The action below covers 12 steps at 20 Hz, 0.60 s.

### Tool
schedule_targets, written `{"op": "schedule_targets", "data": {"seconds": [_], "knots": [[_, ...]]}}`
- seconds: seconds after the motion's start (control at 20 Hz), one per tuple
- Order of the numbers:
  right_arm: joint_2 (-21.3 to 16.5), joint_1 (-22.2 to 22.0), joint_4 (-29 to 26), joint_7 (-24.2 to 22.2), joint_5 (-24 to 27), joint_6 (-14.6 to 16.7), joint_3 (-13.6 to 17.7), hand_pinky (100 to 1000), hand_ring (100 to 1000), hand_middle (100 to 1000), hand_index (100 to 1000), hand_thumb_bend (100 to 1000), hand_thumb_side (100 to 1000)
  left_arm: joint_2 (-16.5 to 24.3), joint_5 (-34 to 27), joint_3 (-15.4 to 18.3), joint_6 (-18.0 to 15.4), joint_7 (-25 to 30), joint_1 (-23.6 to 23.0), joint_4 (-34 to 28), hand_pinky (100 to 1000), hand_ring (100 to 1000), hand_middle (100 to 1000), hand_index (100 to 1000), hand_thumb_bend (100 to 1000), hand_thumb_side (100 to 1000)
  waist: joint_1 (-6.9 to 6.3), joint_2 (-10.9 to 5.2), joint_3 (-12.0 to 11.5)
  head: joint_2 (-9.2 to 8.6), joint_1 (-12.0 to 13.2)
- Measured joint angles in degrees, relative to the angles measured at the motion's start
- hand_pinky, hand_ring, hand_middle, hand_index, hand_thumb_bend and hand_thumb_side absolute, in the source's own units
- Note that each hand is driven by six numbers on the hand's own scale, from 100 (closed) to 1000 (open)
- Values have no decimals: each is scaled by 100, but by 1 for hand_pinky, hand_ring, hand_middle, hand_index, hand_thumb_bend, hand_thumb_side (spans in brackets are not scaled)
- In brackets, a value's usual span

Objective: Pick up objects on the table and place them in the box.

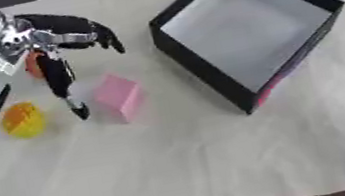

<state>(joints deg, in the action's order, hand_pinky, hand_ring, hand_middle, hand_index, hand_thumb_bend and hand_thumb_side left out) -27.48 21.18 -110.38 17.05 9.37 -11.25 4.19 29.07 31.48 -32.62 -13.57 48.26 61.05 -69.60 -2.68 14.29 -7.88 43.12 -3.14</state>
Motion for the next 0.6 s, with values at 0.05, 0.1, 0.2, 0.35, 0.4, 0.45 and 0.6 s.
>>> {"op": "schedule_targets", "data": {"seconds": [0.05, 0.1, 0.2, 0.35, 0.4, 0.45, 0.6], "knots": [[1, 0, 0, -2, -1, -2, -1, 850, 811, 797, 915, 288, 356, -28, 35, 1, -12, -6, 0, 39, 862, 878, 865, 914, 903, 186, 0, 5, 1, -1, 1], [2, 0, 1, -4, -2, -3, -1, 850, 811, 797, 915, 287, 357, -54, 71, 3, -27, -19, 0, 79, 862, 878, 865, 914, 903, 185, 0, 13, 4, -2, 2], [5, 1, 1, -7, -2, -6, -2, 850, 811, 797, 915, 287, 357, -112, 150, 14, -60, -49, 0, 164, 861, 877, 863, 914, 898, 185, 0, 28, 10, -4, 4], [8, 3, 1, -13, -2, -13, -2, 850, 811, 797, 915, 287, 358, -181, 249, 35, -111, -94, 0, 269, 859, 874, 860, 911, 884, 188, 0, 36, 11, -5, 17], [8, 3, 1, -13, -2, -13, -2, 850, 811, 797, 915, 287, 358, -197, 265, 36, -123, -102, 0, 294, 859, 874, 859, 910, 882, 188, 0, 40, 11, -5, 22], [10, 3, 2, -13, -2, -13, -2, 850, 811, 797, 915, 286, 357, -205, 278, 36, -137, -107, -1, 319, 858, 872, 858, 908, 881, 185, 0, 44, 10, -5, 24], [17, 4, 2, -13, -2, -13, -2, 850, 811, 797, 915, 281, 360, -235, 287, 38, -150, -110, -1, 349, 858, 871, 858, 908, 879, 183, 0, 46, 10, -5, 24]]}}
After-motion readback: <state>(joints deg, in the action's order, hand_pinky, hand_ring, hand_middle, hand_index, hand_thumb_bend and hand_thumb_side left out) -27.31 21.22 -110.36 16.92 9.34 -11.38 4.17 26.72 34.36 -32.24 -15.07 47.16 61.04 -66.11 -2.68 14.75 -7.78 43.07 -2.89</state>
